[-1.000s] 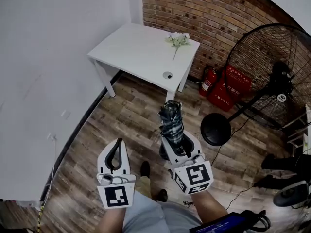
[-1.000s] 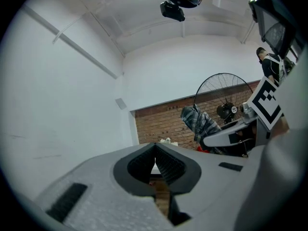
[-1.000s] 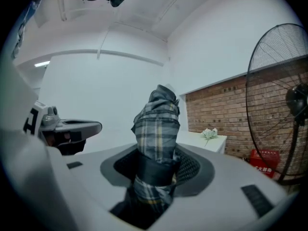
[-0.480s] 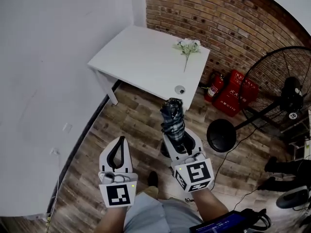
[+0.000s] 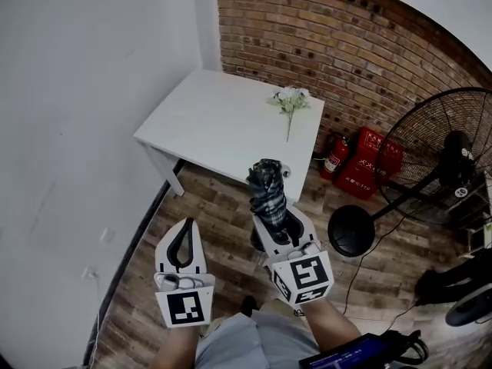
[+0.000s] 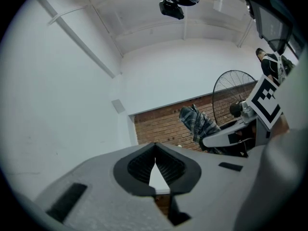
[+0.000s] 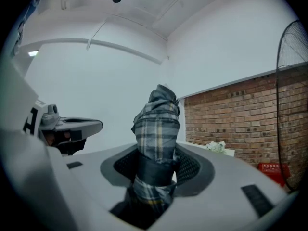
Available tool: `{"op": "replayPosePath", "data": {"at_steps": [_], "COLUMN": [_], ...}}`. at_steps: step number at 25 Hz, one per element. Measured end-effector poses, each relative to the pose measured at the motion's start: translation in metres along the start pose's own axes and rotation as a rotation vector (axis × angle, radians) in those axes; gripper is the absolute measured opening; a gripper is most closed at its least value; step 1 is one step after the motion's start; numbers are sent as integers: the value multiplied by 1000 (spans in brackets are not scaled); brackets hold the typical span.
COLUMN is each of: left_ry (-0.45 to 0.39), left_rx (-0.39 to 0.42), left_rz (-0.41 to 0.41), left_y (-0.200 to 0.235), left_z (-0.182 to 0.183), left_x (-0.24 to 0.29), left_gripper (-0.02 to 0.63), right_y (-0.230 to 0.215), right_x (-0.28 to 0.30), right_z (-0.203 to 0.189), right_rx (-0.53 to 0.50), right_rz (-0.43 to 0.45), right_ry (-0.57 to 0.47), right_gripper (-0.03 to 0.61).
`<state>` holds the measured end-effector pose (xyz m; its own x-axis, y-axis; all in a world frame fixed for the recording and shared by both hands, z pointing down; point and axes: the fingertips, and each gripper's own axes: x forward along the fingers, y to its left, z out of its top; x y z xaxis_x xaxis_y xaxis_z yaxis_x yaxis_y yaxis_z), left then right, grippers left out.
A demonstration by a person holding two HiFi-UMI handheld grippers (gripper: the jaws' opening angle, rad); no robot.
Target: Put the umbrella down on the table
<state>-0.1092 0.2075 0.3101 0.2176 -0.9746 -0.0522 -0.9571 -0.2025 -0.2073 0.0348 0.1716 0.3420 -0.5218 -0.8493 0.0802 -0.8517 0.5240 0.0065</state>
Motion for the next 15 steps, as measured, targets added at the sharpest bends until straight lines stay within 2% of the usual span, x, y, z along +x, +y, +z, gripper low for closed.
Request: {"op": "replayPosePath", "data": {"at_steps": [15], "left_ry": [56], "left_rx": [20], "left_rz": [-48], "left_y": [-1], "left_z": [-33], "left_x": [63], "left_gripper": [8], "right_y": [-38], "right_x": [49], "right_z": [-13], "right_rx": [28], "right_rz": [-30], "right_ry": [17], "right_gripper": [195]}}
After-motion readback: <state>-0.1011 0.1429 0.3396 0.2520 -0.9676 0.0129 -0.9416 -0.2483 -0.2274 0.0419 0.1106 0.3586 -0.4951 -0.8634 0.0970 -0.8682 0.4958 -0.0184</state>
